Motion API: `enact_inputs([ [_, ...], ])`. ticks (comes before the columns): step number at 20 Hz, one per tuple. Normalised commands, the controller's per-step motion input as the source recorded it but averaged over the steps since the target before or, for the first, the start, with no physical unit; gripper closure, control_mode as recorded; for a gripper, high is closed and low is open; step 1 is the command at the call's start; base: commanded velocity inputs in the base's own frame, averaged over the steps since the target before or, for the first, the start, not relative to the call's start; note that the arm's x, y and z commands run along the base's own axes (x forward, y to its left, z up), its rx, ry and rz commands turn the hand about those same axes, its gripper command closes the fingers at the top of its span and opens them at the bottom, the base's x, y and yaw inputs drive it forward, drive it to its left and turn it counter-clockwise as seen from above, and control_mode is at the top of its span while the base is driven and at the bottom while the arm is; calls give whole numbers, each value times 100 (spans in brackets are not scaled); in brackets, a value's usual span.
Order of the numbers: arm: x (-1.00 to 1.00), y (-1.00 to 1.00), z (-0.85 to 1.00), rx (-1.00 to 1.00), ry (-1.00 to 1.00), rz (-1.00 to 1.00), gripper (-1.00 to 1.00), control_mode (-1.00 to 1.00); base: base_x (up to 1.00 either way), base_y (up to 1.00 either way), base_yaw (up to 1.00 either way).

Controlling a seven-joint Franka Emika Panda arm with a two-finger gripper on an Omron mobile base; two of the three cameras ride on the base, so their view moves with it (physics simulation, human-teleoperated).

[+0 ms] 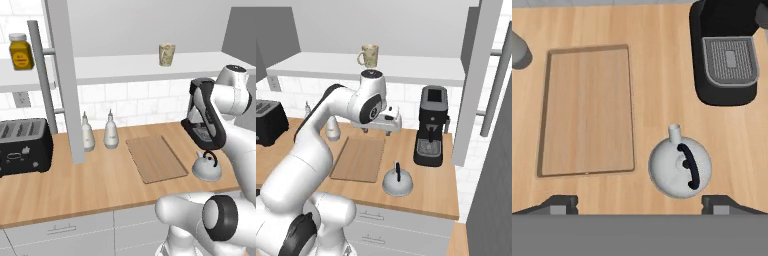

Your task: Pick the kettle from the counter and place it on the tray. Then pick the mug from the cabinet and place it on the tray. Then close the cabinet doors.

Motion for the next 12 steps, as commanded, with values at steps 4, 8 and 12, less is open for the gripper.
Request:
enact_inputs([
  [4, 0, -66, -55, 0, 0, 0, -100, -100, 0, 0, 0],
  [8, 0, -74, -69, 0, 2, 0, -100, -100, 0, 0, 0],
  [12, 0, -33, -63, 0, 0, 0, -100, -100, 0, 0, 0],
])
